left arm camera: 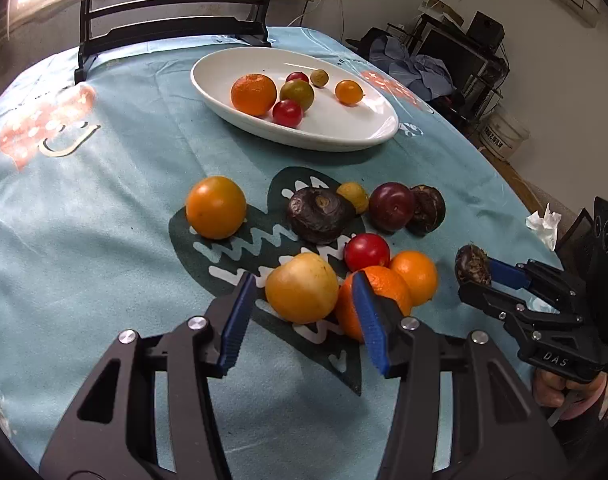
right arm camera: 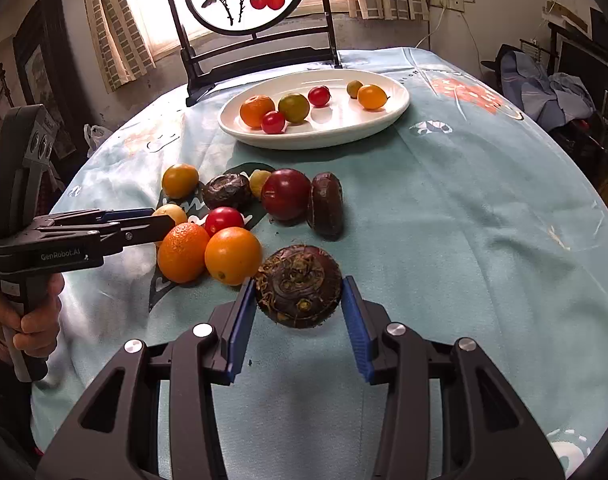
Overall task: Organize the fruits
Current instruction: 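Grasp the yellow pear-like fruit with the left tool while the right tool holds its fruit, then carry both fruits over the white plate and lower them, then open both tools on the plate and move them back to the fruit pile, then grasp the large orange with the right tool, then grasp the mandarin with the left tool while the right tool holds the orange, then carry both fruits onto the white plate and open both tools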
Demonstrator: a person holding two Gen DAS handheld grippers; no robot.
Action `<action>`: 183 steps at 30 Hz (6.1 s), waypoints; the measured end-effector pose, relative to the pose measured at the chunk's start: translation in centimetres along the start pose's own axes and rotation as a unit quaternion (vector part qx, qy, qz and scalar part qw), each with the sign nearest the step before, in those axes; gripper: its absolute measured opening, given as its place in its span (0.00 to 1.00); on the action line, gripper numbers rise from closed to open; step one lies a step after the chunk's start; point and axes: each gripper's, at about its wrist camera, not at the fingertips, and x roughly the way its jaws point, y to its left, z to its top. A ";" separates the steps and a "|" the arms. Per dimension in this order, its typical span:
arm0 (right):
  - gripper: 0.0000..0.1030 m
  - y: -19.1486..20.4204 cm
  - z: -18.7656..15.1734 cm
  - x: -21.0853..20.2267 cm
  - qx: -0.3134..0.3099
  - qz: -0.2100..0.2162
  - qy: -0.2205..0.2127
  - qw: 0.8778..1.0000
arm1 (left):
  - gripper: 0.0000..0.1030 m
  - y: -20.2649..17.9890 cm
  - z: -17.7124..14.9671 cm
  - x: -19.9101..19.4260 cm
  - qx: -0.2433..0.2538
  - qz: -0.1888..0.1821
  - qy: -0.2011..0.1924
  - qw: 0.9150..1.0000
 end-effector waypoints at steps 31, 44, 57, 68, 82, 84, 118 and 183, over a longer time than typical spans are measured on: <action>0.42 0.5 7.8 -0.1 -0.031 -0.044 -0.104 0.993 | 0.37 -4.2 8.2 -2.3 0.072 0.092 -0.104 0.988; 0.42 -1.9 14.8 9.7 -0.032 -0.107 -0.060 0.992 | 0.37 -0.2 16.7 6.2 0.037 0.157 -0.068 0.985; 0.53 -1.2 14.6 7.7 -0.044 -0.127 -0.059 0.989 | 0.82 -2.1 16.2 2.9 0.058 0.183 -0.096 0.977; 0.55 1.2 8.0 0.0 -0.045 -0.112 -0.071 0.990 | 0.93 -4.2 8.1 -3.5 0.068 0.186 -0.114 0.973; 0.55 4.9 1.1 0.6 -0.069 -0.069 0.006 0.995 | 0.93 -0.8 3.0 -3.7 -0.006 0.155 -0.107 0.982; 0.54 5.0 0.9 1.0 -0.062 -0.065 0.015 0.996 | 0.93 -0.8 3.0 -4.0 -0.011 0.147 -0.113 0.983; 0.37 2.5 0.9 0.6 -0.004 -0.044 0.024 0.999 | 0.93 -2.3 2.1 -2.6 0.052 0.109 -0.060 0.991; 0.47 -5.2 15.3 9.6 0.012 -0.032 -0.048 0.998 | 0.82 -3.2 16.2 6.2 0.092 0.145 -0.057 0.984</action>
